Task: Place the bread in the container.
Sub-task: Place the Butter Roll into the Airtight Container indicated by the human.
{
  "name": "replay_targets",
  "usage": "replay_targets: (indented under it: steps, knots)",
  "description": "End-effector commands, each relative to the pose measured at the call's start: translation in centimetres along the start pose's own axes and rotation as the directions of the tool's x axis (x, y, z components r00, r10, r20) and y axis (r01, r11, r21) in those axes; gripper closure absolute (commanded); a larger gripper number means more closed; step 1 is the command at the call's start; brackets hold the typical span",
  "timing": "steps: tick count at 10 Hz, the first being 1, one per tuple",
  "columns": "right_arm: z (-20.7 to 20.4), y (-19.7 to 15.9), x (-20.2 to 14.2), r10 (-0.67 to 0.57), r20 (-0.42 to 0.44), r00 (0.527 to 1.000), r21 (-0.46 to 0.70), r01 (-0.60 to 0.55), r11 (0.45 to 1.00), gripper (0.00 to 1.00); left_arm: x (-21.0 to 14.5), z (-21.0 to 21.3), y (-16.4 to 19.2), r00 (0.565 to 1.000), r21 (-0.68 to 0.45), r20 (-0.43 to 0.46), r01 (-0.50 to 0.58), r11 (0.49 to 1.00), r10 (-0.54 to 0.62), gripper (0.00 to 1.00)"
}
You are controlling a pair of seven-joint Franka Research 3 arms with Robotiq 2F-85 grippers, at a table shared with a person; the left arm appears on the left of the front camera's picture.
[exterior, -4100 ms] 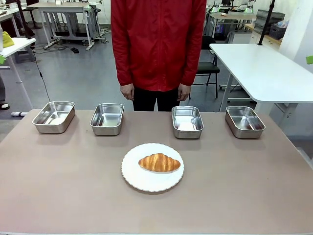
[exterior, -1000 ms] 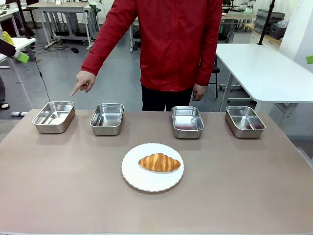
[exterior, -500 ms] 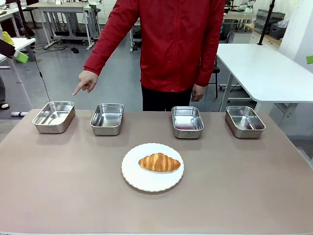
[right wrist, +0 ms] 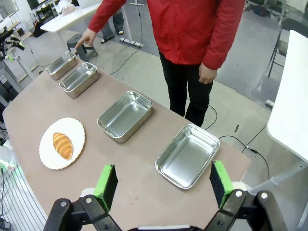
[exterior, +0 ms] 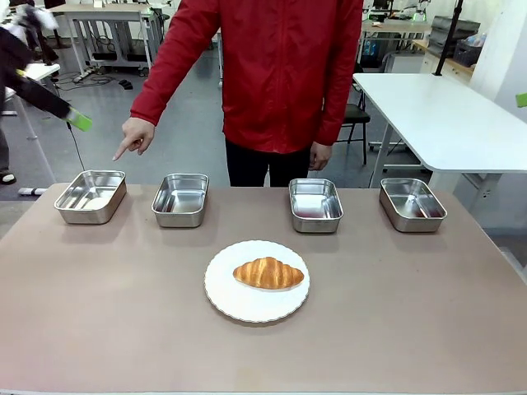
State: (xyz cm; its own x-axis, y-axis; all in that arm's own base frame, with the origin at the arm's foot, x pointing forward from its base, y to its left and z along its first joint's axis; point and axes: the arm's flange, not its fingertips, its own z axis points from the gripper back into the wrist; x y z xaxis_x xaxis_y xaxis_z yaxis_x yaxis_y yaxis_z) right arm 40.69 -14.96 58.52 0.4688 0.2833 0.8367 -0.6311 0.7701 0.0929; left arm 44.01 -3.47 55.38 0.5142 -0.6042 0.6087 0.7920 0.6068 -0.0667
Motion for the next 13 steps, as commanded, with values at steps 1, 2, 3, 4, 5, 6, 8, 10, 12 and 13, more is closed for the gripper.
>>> replay_targets:
  steps: [1, 2, 3, 4, 5, 6, 8, 10, 12, 13]
  knots:
    - [0.1, 0.0, 0.0, -0.001, 0.004, 1.000, -0.003, 0.001, 1.000, 0.00, 1.0, -5.1, -1.5, 0.975, -0.111, -0.131, 0.168, 0.980, -0.182, 0.00]
    - [0.1, 0.0, 0.0, -0.001, 0.004, 1.000, -0.003, 0.001, 1.000, 0.00, 1.4, -8.9, -3.4, 0.939, -0.197, -0.182, 0.255, 0.947, -0.291, 0.00]
    - [0.1, 0.0, 0.0, -0.001, 0.004, 1.000, -0.003, 0.001, 1.000, 0.00, 1.7, -12.5, -5.0, 0.906, -0.265, -0.218, 0.304, 0.915, -0.364, 0.00]
    - [0.1, 0.0, 0.0, -0.001, 0.004, 1.000, -0.003, 0.001, 1.000, 0.00, 1.5, -15.9, -6.6, 0.863, -0.334, -0.229, 0.365, 0.869, -0.450, 0.00]
    - [0.1, 0.0, 0.0, -0.001, 0.004, 1.000, -0.003, 0.001, 1.000, 0.00, 1.3, -19.2, -8.1, 0.819, -0.413, -0.225, 0.410, 0.813, -0.527, 0.00]
    - [0.1, 0.0, 0.0, -0.001, 0.004, 1.000, -0.003, 0.001, 1.000, 0.00, 1.4, -21.6, -9.9, 0.796, -0.461, -0.189, 0.445, 0.768, -0.575, 0.00]
    - [0.1, 0.0, 0.0, -0.001, 0.004, 1.000, -0.003, 0.001, 1.000, 0.00, 1.3, -23.0, -13.7, 0.740, -0.459, -0.126, 0.547, 0.700, -0.661, 0.00]
    - [0.1, 0.0, 0.0, -0.001, 0.004, 1.000, -0.003, 0.001, 1.000, 0.00, 1.3, -24.1, -13.6, 0.756, -0.487, -0.181, 0.486, 0.725, -0.629, 0.00]
    - [0.1, 0.0, 0.0, -0.001, 0.004, 1.000, -0.003, 0.001, 1.000, 0.00, 1.7, -23.3, -14.0, 0.730, -0.485, -0.196, 0.508, 0.712, -0.654, 0.00]
    - [0.1, 0.0, 0.0, -0.001, 0.004, 1.000, -0.003, 0.001, 1.000, 0.00, 1.7, -22.8, -15.0, 0.759, -0.451, -0.166, 0.510, 0.733, -0.630, 0.00]
